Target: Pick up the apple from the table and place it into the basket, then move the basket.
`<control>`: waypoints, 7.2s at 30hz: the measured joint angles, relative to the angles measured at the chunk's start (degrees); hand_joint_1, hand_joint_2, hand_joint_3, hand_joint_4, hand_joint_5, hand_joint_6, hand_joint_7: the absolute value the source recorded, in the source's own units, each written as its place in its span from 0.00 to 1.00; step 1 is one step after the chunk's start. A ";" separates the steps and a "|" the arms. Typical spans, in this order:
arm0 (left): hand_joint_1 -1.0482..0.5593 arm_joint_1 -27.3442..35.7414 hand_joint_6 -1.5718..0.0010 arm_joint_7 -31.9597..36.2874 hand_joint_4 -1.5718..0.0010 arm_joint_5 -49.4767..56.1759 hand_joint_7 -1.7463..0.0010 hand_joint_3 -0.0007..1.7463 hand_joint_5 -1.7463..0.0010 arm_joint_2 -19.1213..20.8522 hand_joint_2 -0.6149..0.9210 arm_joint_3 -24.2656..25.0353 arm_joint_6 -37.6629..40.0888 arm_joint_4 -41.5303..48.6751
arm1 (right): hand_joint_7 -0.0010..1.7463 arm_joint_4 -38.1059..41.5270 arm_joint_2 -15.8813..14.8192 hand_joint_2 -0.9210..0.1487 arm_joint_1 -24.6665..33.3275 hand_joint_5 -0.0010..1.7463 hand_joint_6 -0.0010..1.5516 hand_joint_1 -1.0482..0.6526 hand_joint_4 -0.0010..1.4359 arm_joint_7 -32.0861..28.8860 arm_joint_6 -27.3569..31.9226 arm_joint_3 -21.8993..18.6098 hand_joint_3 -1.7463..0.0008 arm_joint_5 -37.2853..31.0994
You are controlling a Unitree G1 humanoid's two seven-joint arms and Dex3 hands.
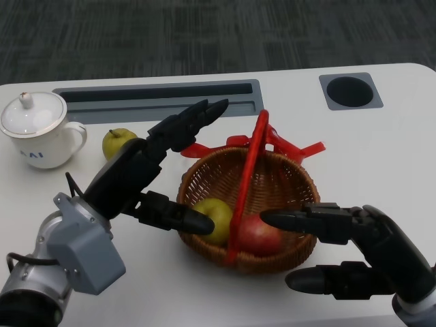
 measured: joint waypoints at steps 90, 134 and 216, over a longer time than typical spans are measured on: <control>0.25 23.65 0.50 -10.72 0.46 -18.91 0.99 0.00 0.99 2.34 0.88 12.38 -3.19 -19.21 | 0.01 44.45 -4.00 0.00 -36.08 0.06 0.59 0.46 0.78 -35.94 6.38 27.93 0.95 -45.37; 0.26 30.60 0.48 -10.09 0.44 -18.70 0.99 0.00 0.99 1.61 0.87 14.60 -4.54 -25.54 | 0.00 60.14 -2.99 0.00 -53.35 0.04 0.58 0.43 0.71 -22.30 47.60 16.56 0.93 -38.67; 0.26 28.71 0.48 -10.08 0.43 -19.43 1.00 0.00 1.00 3.16 0.87 13.15 -2.83 -26.01 | 0.02 46.89 -12.74 0.12 -29.11 0.01 0.33 0.23 0.40 -9.70 4.24 -7.33 1.00 -10.69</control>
